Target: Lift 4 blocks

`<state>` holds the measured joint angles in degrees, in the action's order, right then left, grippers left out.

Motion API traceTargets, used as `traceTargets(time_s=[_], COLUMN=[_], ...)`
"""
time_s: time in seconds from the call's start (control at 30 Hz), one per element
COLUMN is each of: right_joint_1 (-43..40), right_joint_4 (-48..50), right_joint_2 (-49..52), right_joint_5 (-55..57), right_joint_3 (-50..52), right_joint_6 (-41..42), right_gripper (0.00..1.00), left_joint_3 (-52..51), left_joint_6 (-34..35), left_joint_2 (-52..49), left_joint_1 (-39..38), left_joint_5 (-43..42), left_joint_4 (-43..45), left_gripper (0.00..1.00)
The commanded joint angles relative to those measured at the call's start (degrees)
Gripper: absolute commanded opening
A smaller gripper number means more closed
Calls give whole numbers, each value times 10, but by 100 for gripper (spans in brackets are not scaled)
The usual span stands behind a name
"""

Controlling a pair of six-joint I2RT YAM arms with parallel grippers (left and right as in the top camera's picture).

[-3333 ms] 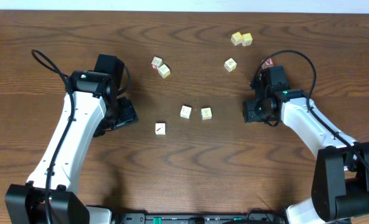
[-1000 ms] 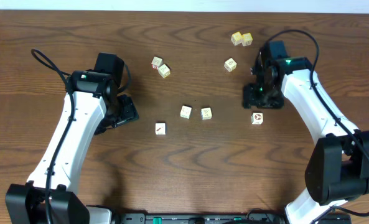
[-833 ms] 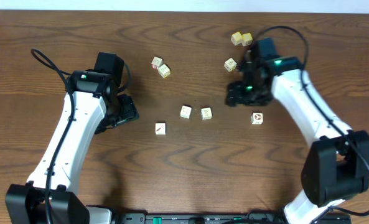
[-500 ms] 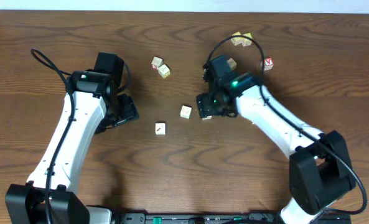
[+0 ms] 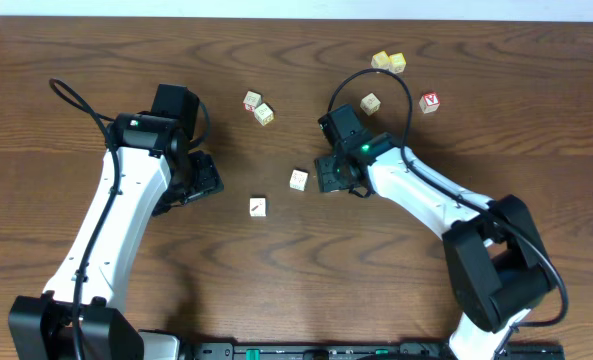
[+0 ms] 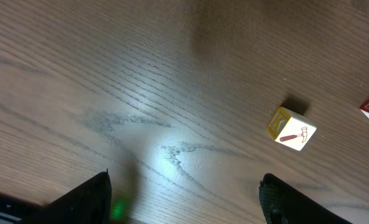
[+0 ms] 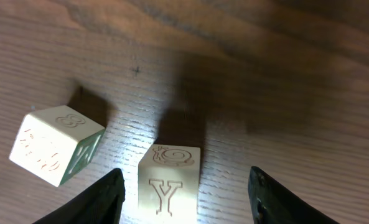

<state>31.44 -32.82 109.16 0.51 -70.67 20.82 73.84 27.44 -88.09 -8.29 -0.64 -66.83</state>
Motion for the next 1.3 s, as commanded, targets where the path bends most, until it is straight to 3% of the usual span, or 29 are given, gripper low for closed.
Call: traceTargets(time_s=[0.0, 0.23, 0.37, 0.6, 0.87, 1.03, 1.27], right_joint_1=[15, 19, 19, 9, -39, -80, -97], right_joint_4=[4, 3, 0, -67, -178, -182, -166], right_joint_2=[26, 33, 32, 30, 29, 29, 29], right_joint_5=[5, 10, 36, 56, 65, 64, -6], right_joint_3=[5, 5, 3, -26, -43, -43, -42], right_joint_6=[-4, -6, 15, 54, 100, 99, 17], right_gripper=[58, 45, 30, 20, 17, 16, 17], left_joint_3=[-6, -6, -6, -6, -6, -6, -6], left_joint_6=[10, 10, 10, 10, 10, 10, 10], left_joint_2=[1, 1, 1, 1, 1, 1, 1], left_joint_1=[1, 1, 1, 1, 1, 1, 1], left_joint_5=[11, 11, 11, 11, 11, 11, 11], left_joint_4=[-2, -2, -2, -2, -2, -1, -1], left_gripper=[76, 76, 76, 76, 76, 76, 76])
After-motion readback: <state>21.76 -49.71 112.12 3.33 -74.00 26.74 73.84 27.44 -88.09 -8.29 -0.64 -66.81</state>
